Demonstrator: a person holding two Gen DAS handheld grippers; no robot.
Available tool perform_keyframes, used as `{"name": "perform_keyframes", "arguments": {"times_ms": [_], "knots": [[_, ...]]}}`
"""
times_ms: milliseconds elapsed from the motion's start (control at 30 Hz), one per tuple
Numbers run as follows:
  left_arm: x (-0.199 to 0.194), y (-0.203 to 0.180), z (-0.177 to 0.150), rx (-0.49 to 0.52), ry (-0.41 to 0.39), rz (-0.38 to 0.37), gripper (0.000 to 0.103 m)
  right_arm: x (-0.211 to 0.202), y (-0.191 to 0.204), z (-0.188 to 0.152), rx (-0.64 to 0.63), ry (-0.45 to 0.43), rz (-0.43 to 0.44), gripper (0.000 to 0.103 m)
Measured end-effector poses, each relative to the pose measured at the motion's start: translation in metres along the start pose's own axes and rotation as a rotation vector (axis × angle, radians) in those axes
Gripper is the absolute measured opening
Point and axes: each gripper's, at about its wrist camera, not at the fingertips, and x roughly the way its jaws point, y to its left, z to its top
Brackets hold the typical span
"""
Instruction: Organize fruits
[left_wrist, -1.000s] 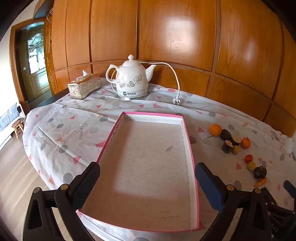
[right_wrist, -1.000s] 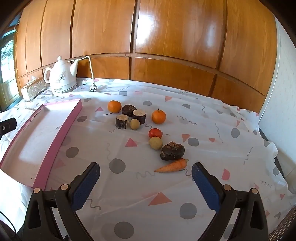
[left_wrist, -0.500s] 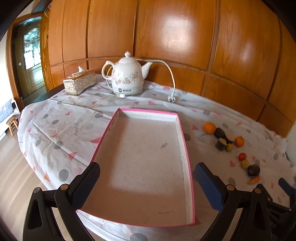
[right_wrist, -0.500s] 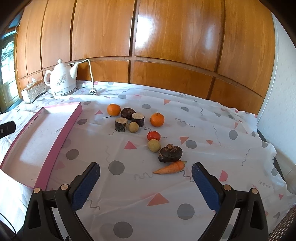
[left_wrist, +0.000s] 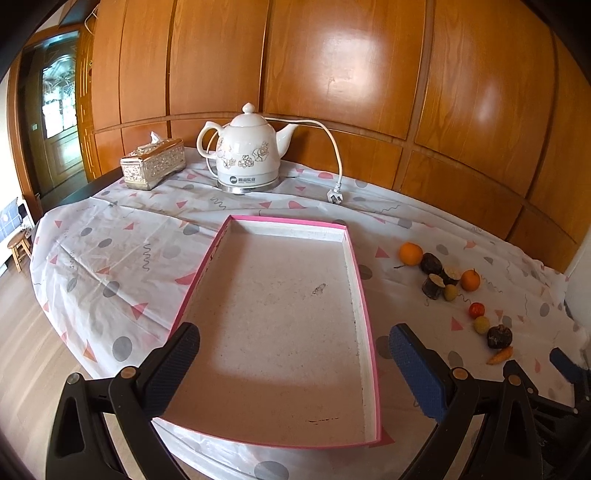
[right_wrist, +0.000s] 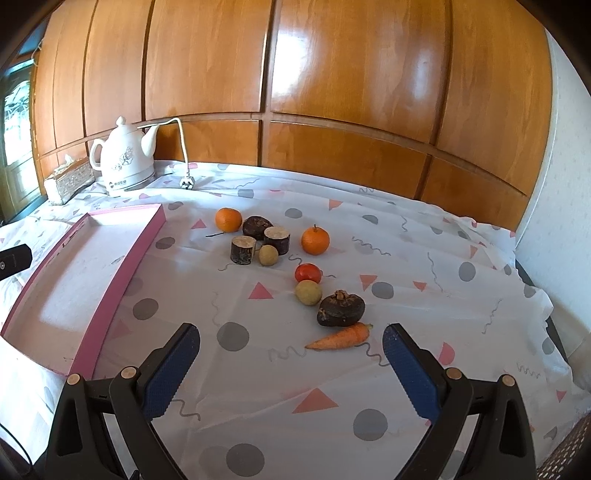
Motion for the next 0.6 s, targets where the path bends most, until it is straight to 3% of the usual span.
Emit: {"name": "perform_keyframes", "arguments": {"times_ms": [167, 600], "knots": [[-0.001, -0.003, 0.0, 0.013, -0.003, -0.013, 0.103, 0.0, 0.006, -0.001, -0.024, 0.003, 0.015, 0.101], [0.003, -0.007, -0.001, 0.014, 0.002, -0.059, 0.103, 0.008, -0.042, -0.002, 0.126, 0.049, -0.023, 0.101]]}}
